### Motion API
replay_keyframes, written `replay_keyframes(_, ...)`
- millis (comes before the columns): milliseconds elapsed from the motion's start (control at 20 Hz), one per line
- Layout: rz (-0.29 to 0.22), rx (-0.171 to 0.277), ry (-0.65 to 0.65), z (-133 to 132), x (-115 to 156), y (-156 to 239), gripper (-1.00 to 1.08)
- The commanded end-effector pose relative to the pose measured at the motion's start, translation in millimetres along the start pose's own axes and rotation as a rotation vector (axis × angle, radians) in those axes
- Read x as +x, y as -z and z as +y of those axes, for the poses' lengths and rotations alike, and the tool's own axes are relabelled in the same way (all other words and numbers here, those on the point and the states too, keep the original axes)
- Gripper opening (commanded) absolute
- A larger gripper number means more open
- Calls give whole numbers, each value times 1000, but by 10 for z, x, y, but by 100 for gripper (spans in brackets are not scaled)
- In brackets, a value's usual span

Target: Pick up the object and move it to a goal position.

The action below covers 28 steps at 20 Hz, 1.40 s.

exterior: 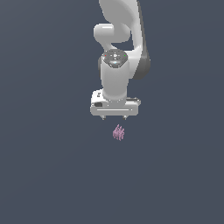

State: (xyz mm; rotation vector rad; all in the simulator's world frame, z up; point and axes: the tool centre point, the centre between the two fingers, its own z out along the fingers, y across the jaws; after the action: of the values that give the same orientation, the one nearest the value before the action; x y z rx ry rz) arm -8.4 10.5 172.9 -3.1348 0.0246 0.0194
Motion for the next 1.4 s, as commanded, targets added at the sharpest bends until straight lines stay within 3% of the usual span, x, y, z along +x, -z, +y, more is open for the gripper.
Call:
replay_keyframes(0, 0, 0, 0, 0, 0, 0, 100)
replay_keyframes(500, -2, -5, -84, 277, 6, -49, 100)
replay_keyframes(1350, 2, -4, -191, 96, 31, -260, 100)
